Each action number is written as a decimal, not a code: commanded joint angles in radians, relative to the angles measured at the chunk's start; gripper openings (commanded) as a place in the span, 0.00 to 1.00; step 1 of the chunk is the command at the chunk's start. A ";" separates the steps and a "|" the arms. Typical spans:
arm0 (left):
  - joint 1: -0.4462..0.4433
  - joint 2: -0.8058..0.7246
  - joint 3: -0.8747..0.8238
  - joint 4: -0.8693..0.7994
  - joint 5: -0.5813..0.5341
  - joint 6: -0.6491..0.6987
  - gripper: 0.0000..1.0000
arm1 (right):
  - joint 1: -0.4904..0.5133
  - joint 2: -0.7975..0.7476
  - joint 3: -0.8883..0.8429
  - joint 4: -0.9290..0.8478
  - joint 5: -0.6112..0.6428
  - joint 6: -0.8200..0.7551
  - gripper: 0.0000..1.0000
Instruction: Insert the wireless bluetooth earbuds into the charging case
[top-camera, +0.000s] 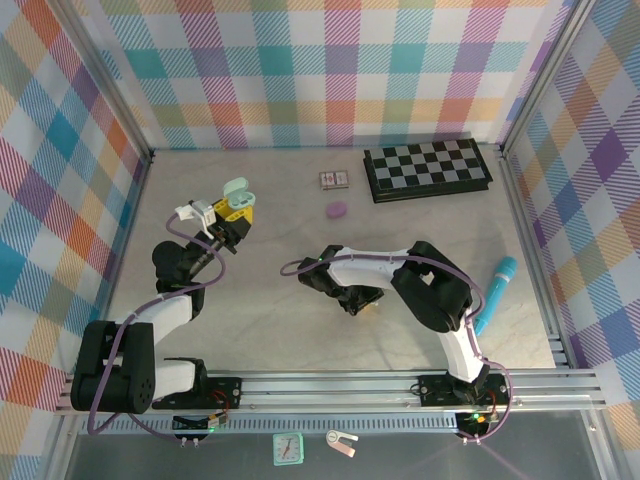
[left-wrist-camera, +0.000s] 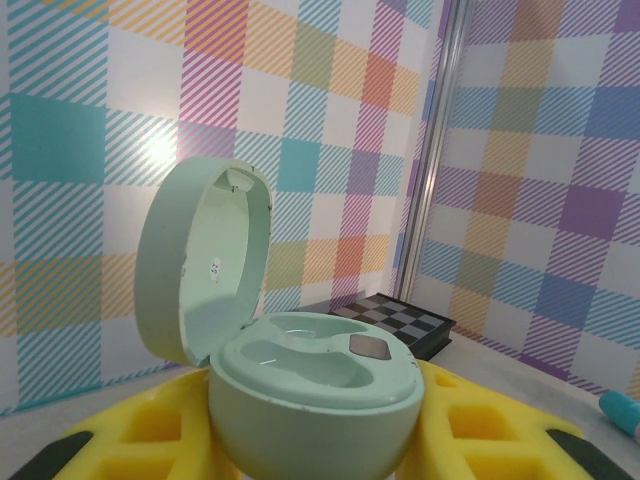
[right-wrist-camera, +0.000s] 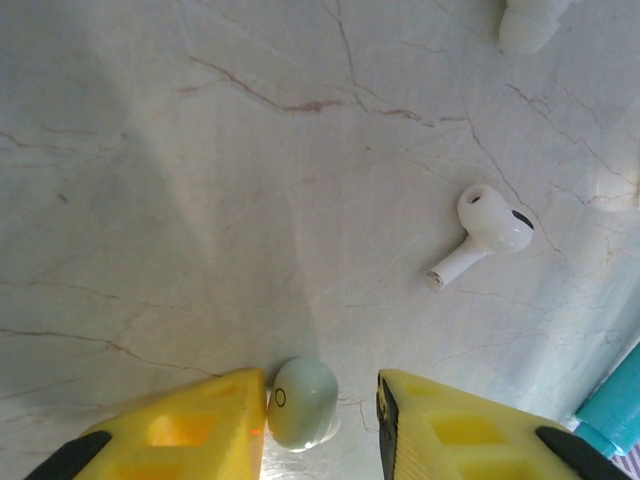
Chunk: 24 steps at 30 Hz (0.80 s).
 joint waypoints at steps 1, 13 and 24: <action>0.013 -0.013 0.006 0.054 0.020 0.001 0.33 | 0.003 0.020 -0.015 -0.058 0.027 0.030 0.32; 0.013 -0.022 0.003 0.053 0.021 0.001 0.33 | 0.000 0.052 -0.014 -0.047 0.048 0.016 0.27; 0.014 -0.022 0.005 0.053 0.030 0.002 0.33 | -0.003 0.029 -0.012 -0.031 0.064 -0.010 0.20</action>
